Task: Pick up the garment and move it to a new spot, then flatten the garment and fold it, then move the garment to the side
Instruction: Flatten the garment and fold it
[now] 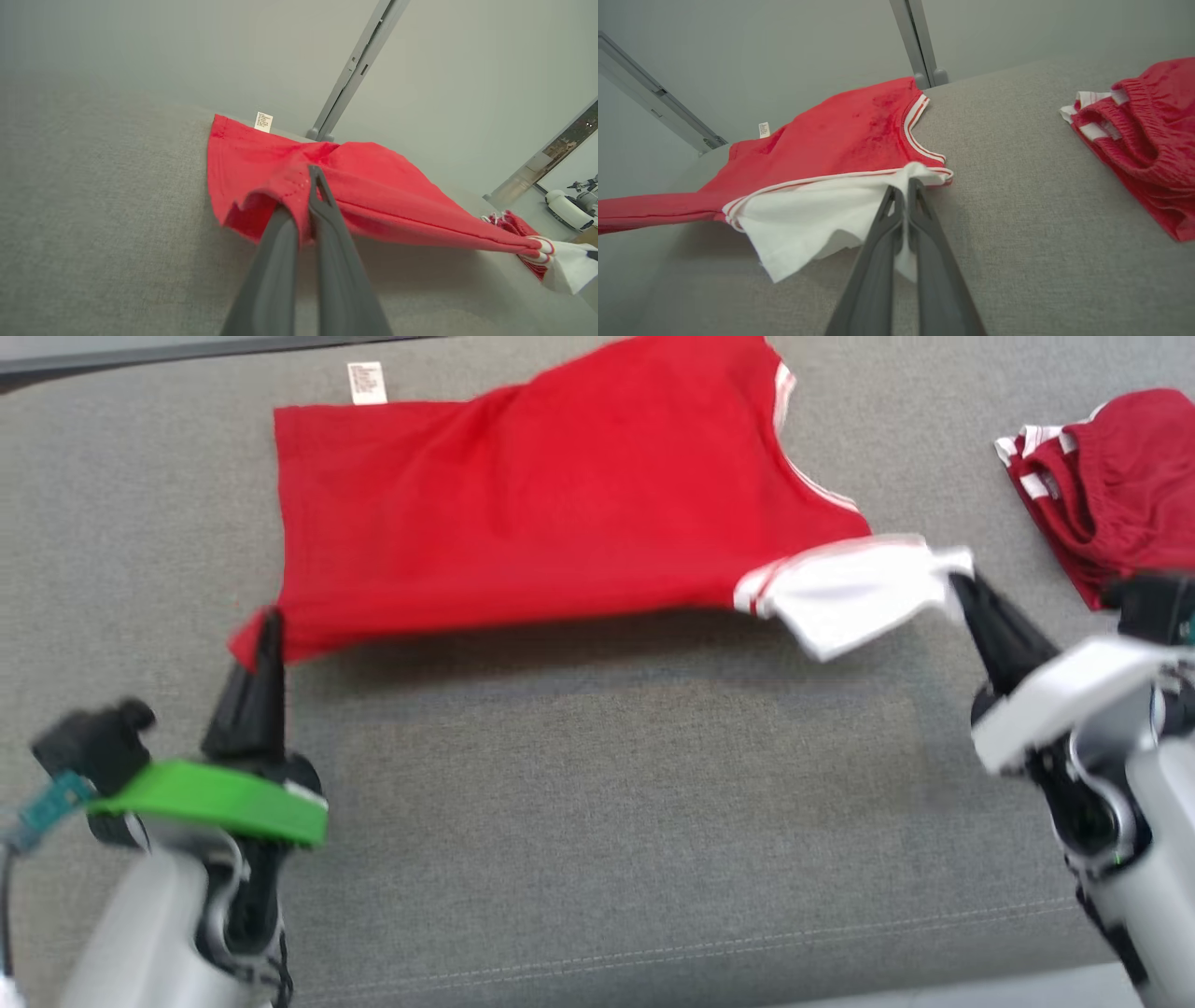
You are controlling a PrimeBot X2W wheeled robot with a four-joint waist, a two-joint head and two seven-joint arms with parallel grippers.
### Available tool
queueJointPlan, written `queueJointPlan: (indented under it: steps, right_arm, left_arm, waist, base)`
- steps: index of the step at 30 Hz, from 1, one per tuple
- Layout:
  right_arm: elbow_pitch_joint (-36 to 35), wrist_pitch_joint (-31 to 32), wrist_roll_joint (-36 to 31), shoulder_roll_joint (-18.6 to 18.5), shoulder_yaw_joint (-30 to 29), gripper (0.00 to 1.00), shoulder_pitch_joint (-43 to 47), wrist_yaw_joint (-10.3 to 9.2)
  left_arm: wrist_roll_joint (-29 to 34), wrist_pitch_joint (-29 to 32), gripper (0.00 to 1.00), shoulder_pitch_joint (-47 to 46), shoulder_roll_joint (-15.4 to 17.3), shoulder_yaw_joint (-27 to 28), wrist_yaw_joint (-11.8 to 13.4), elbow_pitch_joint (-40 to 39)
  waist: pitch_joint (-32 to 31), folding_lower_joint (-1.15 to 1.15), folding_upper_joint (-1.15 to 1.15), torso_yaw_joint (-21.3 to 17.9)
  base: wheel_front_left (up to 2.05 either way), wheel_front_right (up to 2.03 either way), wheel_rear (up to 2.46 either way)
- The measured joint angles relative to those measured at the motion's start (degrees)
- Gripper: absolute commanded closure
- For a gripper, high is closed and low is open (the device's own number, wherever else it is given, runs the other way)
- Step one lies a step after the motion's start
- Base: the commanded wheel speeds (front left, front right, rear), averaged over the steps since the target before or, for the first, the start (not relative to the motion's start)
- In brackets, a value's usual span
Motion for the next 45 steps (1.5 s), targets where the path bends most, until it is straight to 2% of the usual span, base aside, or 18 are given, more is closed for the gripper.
queueJointPlan:
  steps: [4,7,15,20,26,31,38,45]
  right_arm:
    - [-10.88,3.83,-0.02,0.0,-3.3,1.0,12.43,-0.01]
    - [-18.08,7.6,-2.27,2.15,-6.89,1.0,21.92,-0.02]
    - [-26.11,14.15,-5.05,7.62,-13.49,1.0,33.62,-0.02]
    - [-29.22,17.68,-5.3,9.66,-16.22,1.0,39.28,-0.02]
    - [-32.31,21.17,-5.41,10.63,-17.89,1.0,42.74,-0.02]
    - [-32.96,22.42,-5.65,11.17,-18.23,1.0,42.69,-0.02]
    - [-30.92,23.29,-5.91,11.17,-17.82,1.0,41.67,-0.02]
    - [-28.87,23.48,-5.9,11.16,-17.36,1.0,40.78,-0.03]
  left_arm:
    - [1.53,-0.25,1.0,7.62,-0.26,-1.48,0.86,-2.58]
    - [2.38,-0.7,1.0,13.21,-0.81,-1.81,1.24,-3.63]
    - [3.25,-0.81,1.0,22.0,-1.58,-0.8,0.49,-5.98]
    - [3.99,-0.97,1.0,27.47,-2.1,-0.09,0.14,-8.02]
    - [4.79,-0.98,1.0,32.96,-2.35,0.3,-0.03,-9.57]
    - [4.93,-0.98,1.0,33.5,-2.49,0.36,-0.05,-9.46]
    - [4.13,-0.53,1.0,33.02,-2.48,-0.67,-0.1,-8.28]
    - [1.94,2.64,1.0,32.52,-1.43,-2.35,-0.24,-8.36]
  waist:
    - [-1.9,0.0,0.0,0.63]
    - [-3.47,0.0,0.0,0.72]
    - [-5.48,0.0,0.0,0.01]
    - [-6.04,0.0,0.0,-0.29]
    - [-6.37,0.0,0.0,-0.61]
    - [-6.94,0.0,0.0,-0.41]
    - [-7.91,0.0,0.0,-0.16]
    - [-8.58,0.0,0.0,0.11]
  base:
    - [0.0,0.0,0.0]
    - [0.0,0.0,0.0]
    - [0.0,0.0,0.0]
    - [0.0,0.0,0.0]
    - [0.0,0.0,0.0]
    - [0.0,0.0,0.0]
    - [0.0,0.0,0.0]
    - [0.0,0.0,0.0]
